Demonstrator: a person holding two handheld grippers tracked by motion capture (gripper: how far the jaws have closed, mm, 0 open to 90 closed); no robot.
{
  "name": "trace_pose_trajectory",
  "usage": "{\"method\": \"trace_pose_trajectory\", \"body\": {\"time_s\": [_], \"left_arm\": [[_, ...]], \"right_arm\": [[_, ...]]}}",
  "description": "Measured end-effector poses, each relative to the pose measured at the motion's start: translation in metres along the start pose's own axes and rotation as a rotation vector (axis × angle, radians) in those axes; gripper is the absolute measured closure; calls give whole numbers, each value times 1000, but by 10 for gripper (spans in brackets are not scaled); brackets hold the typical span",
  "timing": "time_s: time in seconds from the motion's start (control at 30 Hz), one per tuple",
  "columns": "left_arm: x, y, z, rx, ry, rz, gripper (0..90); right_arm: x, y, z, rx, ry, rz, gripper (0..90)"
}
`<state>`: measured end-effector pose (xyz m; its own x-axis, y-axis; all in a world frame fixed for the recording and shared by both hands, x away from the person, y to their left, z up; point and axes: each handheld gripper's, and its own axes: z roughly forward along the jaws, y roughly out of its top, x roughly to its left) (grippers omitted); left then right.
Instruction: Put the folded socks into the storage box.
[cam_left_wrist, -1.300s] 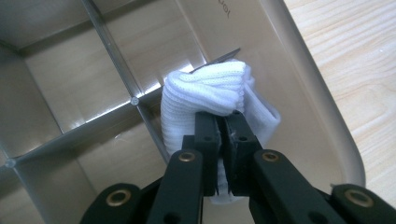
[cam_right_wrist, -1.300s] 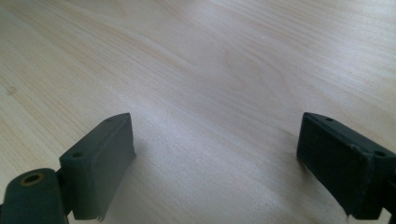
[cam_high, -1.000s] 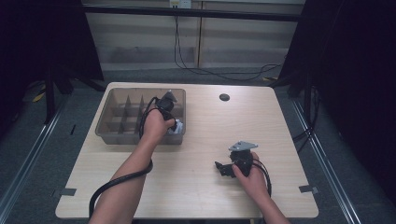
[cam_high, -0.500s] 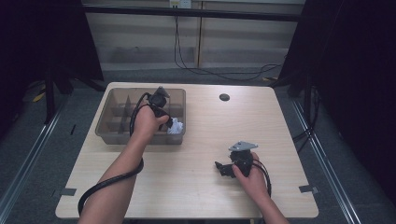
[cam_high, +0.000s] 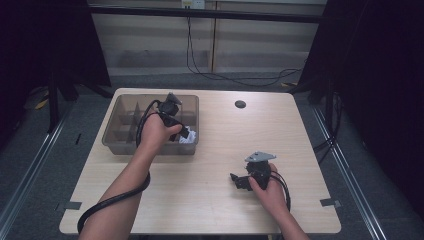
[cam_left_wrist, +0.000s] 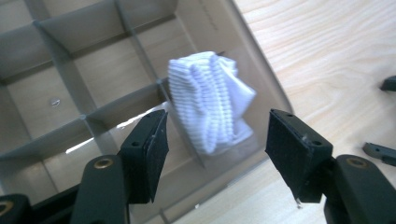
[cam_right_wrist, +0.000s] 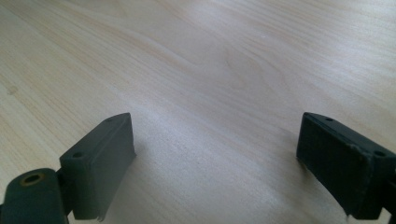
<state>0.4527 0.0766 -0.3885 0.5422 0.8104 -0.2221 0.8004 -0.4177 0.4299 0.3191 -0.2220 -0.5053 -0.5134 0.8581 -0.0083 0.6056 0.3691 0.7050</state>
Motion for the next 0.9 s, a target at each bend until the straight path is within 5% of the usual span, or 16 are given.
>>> {"method": "trace_pose_trajectory", "body": {"time_s": [0.27,0.9], "left_arm": [[-11,-4,-8,-9,-30,46,347],[-35,-10,-11,-7,-71,74,328]], "right_arm": [[0,0,0,0,0,0,108],[0,0,0,0,1,0,108]]}}
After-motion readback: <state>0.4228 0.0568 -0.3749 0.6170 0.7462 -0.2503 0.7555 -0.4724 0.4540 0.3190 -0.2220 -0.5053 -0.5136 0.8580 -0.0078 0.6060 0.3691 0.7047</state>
